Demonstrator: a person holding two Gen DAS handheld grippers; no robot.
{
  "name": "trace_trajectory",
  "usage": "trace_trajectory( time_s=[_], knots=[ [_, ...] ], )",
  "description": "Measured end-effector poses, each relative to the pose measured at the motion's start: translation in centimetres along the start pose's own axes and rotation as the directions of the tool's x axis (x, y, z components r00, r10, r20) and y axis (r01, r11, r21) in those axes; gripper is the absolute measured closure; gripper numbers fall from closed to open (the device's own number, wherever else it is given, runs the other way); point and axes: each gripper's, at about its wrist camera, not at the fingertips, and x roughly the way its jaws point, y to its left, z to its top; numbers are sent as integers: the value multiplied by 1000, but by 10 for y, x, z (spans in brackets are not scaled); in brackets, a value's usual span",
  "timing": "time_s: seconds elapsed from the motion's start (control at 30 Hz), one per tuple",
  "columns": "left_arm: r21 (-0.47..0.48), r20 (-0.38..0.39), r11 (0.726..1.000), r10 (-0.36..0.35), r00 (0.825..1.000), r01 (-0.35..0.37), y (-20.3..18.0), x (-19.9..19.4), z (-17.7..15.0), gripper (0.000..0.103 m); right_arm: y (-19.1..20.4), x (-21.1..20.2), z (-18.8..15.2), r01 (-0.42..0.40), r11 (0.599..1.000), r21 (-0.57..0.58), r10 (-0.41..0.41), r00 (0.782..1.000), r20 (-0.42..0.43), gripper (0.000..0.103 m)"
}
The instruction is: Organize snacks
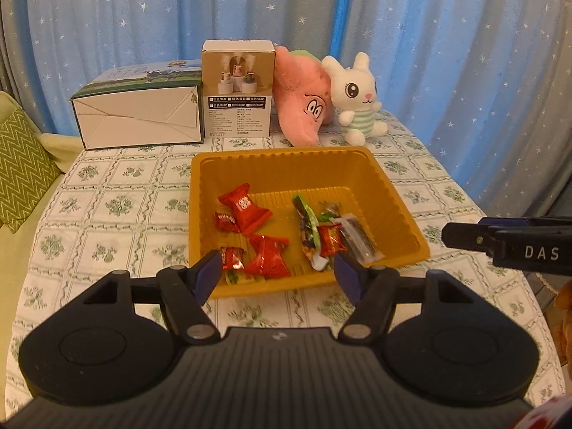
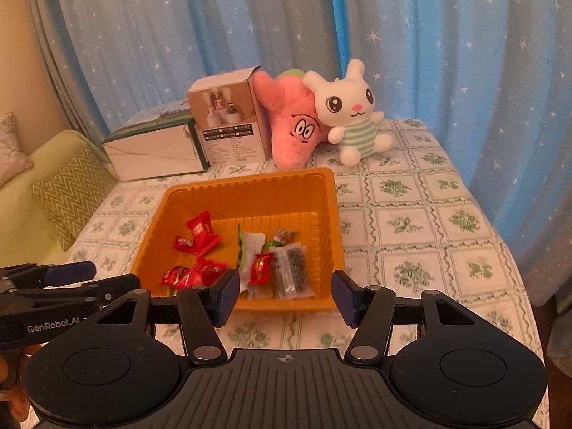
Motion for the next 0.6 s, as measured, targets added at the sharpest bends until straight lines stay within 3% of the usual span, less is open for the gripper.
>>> trace_trajectory(
  time_s=[0.6],
  knots=[
    [-29, 88, 999, 43, 995, -40, -23, -123, -67, 38, 30, -118, -86, 40, 999, 34, -42, 996, 76, 46]
  ],
)
